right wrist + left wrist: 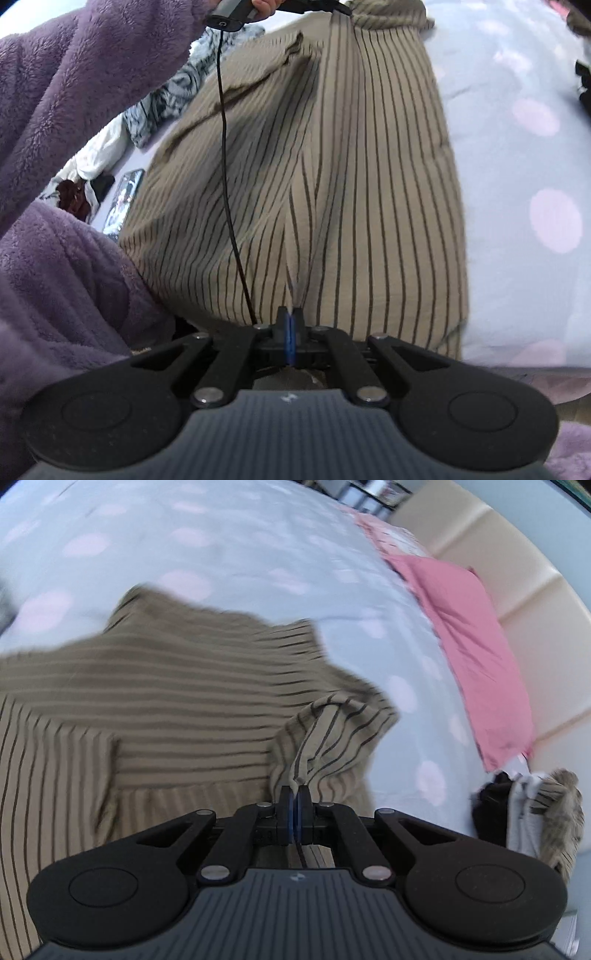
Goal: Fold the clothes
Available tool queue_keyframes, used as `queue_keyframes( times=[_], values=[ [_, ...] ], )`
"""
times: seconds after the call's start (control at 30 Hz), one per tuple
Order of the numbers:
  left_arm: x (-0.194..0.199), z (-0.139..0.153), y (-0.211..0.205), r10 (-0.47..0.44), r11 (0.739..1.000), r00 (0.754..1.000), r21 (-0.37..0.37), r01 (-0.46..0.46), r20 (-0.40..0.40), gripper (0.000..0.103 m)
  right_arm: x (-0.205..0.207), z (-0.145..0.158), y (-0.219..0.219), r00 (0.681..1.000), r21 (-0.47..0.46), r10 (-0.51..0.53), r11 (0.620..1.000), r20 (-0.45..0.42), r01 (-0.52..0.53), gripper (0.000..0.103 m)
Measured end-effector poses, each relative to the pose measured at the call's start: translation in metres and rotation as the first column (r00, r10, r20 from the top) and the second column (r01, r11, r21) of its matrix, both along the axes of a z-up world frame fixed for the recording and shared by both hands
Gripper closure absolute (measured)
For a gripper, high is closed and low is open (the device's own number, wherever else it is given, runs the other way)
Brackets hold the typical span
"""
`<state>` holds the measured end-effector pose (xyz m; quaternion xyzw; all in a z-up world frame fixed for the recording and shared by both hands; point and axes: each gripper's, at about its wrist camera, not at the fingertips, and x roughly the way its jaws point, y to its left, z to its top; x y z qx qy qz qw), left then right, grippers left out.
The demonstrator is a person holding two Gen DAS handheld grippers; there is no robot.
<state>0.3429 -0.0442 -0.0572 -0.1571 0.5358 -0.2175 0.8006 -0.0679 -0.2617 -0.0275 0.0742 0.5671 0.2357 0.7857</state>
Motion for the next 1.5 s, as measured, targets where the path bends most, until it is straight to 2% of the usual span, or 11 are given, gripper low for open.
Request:
queue_keyframes(
  times=[0.2, 0.3, 0.47, 0.63, 0.73, 0.8, 1.07, 1.23, 1.4, 1.43, 1.5],
  values=[
    [0.0, -0.028, 0.022, 0.0, 1.0, 1.0, 0.006, 0.0, 0.009, 0.102, 0.009, -0.019, 0.002, 0.997, 0.012, -0.005, 1.0, -0.075, 0.006, 0.102],
    [0.002, -0.022, 0.026, -0.003, 1.0, 0.997, -0.007, 0.003, 0.081, 0.089, 0.012, -0.029, 0.001, 0.994, 0.021, -0.001, 1.0, -0.111, 0.003, 0.102],
    [0.018, 0.002, 0.019, 0.007, 1.0, 0.976, 0.006, -0.008, 0.216, 0.056, 0.014, -0.037, 0.003, 0.99, 0.035, -0.005, 0.999, -0.138, 0.01, 0.101],
    [0.044, -0.01, -0.008, -0.042, 0.997, 0.981, 0.077, 0.027, 0.189, 0.062, 0.015, -0.041, 0.005, 0.987, 0.068, -0.008, 0.997, -0.162, 0.019, 0.101],
    [0.045, -0.019, -0.021, -0.097, 0.99, 0.983, 0.113, 0.08, 0.157, 0.094, 0.017, -0.044, 0.004, 0.984, 0.086, -0.009, 0.996, -0.178, 0.025, 0.101],
    [0.044, -0.019, -0.026, -0.136, 0.982, 0.974, 0.156, 0.108, 0.182, 0.103, 0.019, -0.045, 0.004, 0.983, 0.106, -0.005, 0.994, -0.185, 0.025, 0.101],
    [0.059, 0.028, -0.034, -0.147, 0.985, 0.932, 0.138, 0.107, 0.331, 0.103, 0.026, -0.028, 0.019, 0.983, 0.252, 0.109, 0.965, -0.146, -0.069, 0.102],
    [0.079, 0.032, -0.044, -0.135, 0.979, 0.93, 0.194, 0.071, 0.343, 0.103, 0.032, -0.041, 0.032, 0.975, 0.273, 0.121, 0.96, -0.185, -0.068, 0.101],
    [0.085, 0.023, -0.066, -0.177, 0.977, 0.926, 0.171, 0.125, 0.332, 0.103, 0.039, -0.053, 0.043, 0.97, 0.297, 0.133, 0.952, -0.205, -0.068, 0.101],
    [0.086, 0.022, -0.071, -0.185, 0.977, 0.926, 0.167, 0.136, 0.33, 0.101, 0.041, -0.056, 0.043, 0.968, 0.302, 0.131, 0.951, -0.216, -0.062, 0.101],
    [0.089, 0.018, -0.08, -0.202, 0.975, 0.923, 0.158, 0.157, 0.326, 0.081, 0.043, -0.058, 0.043, 0.965, 0.309, 0.132, 0.949, -0.226, -0.057, 0.1]
  ],
)
